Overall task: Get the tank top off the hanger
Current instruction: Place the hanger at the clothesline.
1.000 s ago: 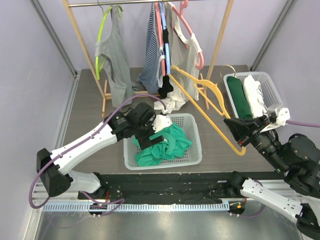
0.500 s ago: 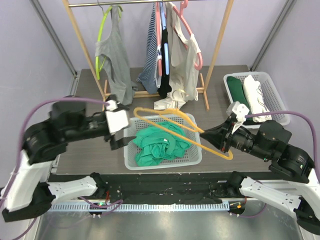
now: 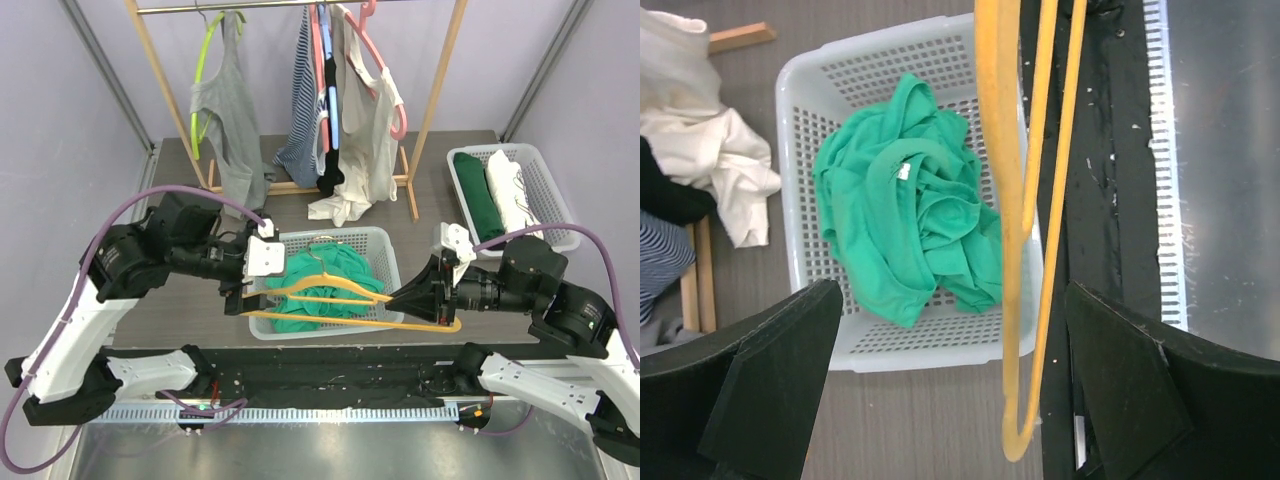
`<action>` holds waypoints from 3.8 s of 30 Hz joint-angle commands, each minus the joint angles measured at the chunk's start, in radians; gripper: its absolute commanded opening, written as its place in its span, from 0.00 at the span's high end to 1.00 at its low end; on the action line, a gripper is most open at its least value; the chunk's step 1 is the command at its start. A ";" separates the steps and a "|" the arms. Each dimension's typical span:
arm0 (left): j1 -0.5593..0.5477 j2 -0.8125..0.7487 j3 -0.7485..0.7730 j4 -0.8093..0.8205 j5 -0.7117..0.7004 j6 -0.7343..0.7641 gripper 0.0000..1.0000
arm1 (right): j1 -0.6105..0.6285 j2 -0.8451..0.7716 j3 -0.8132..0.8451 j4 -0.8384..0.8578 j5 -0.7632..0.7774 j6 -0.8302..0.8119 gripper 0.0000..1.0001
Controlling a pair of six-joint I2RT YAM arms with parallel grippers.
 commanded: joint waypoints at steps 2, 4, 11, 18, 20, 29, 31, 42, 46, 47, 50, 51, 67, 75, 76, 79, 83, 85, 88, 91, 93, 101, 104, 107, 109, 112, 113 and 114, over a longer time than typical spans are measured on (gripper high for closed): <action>0.006 0.007 0.055 -0.129 0.104 0.028 0.05 | 0.004 0.013 0.045 0.069 -0.047 -0.037 0.99; 0.007 0.018 0.063 -0.158 0.112 0.044 0.11 | 0.004 0.013 0.056 0.066 -0.047 -0.045 0.99; 0.007 0.001 0.028 -0.178 0.090 0.041 0.28 | 0.004 -0.002 0.108 0.050 0.001 -0.091 0.99; 0.007 0.003 0.018 -0.181 0.076 0.048 0.44 | 0.004 -0.019 0.140 0.003 0.038 -0.110 0.99; 0.007 0.012 0.015 -0.203 0.075 0.047 0.49 | 0.004 -0.019 0.147 -0.011 0.049 -0.122 0.99; 0.007 0.063 0.077 -0.281 0.110 0.059 0.55 | 0.004 -0.032 0.134 -0.074 0.108 -0.139 0.99; 0.007 0.061 0.077 -0.286 0.109 0.060 0.60 | 0.004 -0.032 0.140 -0.074 0.116 -0.146 0.99; 0.007 0.032 0.017 -0.296 0.067 0.065 0.74 | 0.004 -0.038 0.180 -0.074 0.185 -0.174 0.99; 0.009 0.023 -0.001 -0.287 0.047 0.054 0.62 | 0.004 -0.038 0.191 -0.079 0.194 -0.179 0.99; 0.009 0.020 -0.005 -0.290 0.046 0.056 0.62 | 0.004 -0.036 0.191 -0.079 0.197 -0.177 0.99; 0.009 0.020 -0.009 -0.292 0.049 0.062 0.70 | 0.004 -0.030 0.191 -0.080 0.196 -0.179 0.99; 0.009 0.021 -0.009 -0.296 0.050 0.065 0.73 | 0.005 -0.028 0.193 -0.079 0.199 -0.180 0.99; 0.068 0.009 0.215 -0.123 -0.063 -0.102 1.00 | 0.004 -0.065 0.065 0.217 0.711 -0.093 0.65; 0.153 -0.023 0.357 0.012 -0.169 -0.211 1.00 | 0.004 -0.058 0.099 0.253 0.857 -0.102 0.39; 0.164 -0.031 0.362 0.016 -0.174 -0.217 1.00 | 0.004 -0.062 0.099 0.256 0.869 -0.102 0.38; 0.199 -0.058 0.362 0.021 -0.198 -0.231 1.00 | 0.004 -0.071 0.093 0.271 0.904 -0.114 0.37; 0.263 -0.124 0.354 0.087 -0.286 -0.271 1.00 | 0.004 -0.070 0.093 0.283 0.946 -0.116 0.34; 0.303 -0.138 0.382 0.115 -0.309 -0.301 1.00 | 0.004 -0.068 0.090 0.285 0.940 -0.122 0.35; 0.352 -0.160 0.420 0.150 -0.361 -0.332 1.00 | 0.004 -0.062 0.088 0.285 0.925 -0.123 0.35; 0.381 -0.180 0.434 0.184 -0.434 -0.326 1.00 | 0.005 -0.059 0.087 0.283 0.918 -0.123 0.36; 0.398 -0.192 0.439 0.199 -0.503 -0.320 1.00 | 0.004 -0.062 0.084 0.283 0.915 -0.123 0.36; 0.454 -0.207 0.477 0.280 -0.600 -0.337 1.00 | 0.004 -0.074 0.065 0.273 0.889 -0.119 0.36; 0.458 -0.200 0.494 0.236 -0.501 -0.325 1.00 | 0.004 -0.076 0.053 0.271 0.883 -0.114 0.36; 0.461 -0.192 0.505 0.141 -0.311 -0.304 1.00 | 0.005 -0.073 0.042 0.268 0.878 -0.108 0.36; 0.463 -0.193 0.499 0.092 -0.194 -0.291 1.00 | 0.004 -0.071 0.038 0.264 0.877 -0.105 0.37; 0.467 -0.195 0.491 0.046 -0.074 -0.274 1.00 | 0.004 -0.074 0.033 0.259 0.883 -0.102 0.37; 0.467 -0.192 0.492 0.049 -0.066 -0.275 1.00 | 0.004 -0.074 0.033 0.257 0.880 -0.100 0.37; 0.470 -0.190 0.495 0.041 -0.057 -0.272 1.00 | 0.002 -0.073 0.033 0.254 0.880 -0.099 0.37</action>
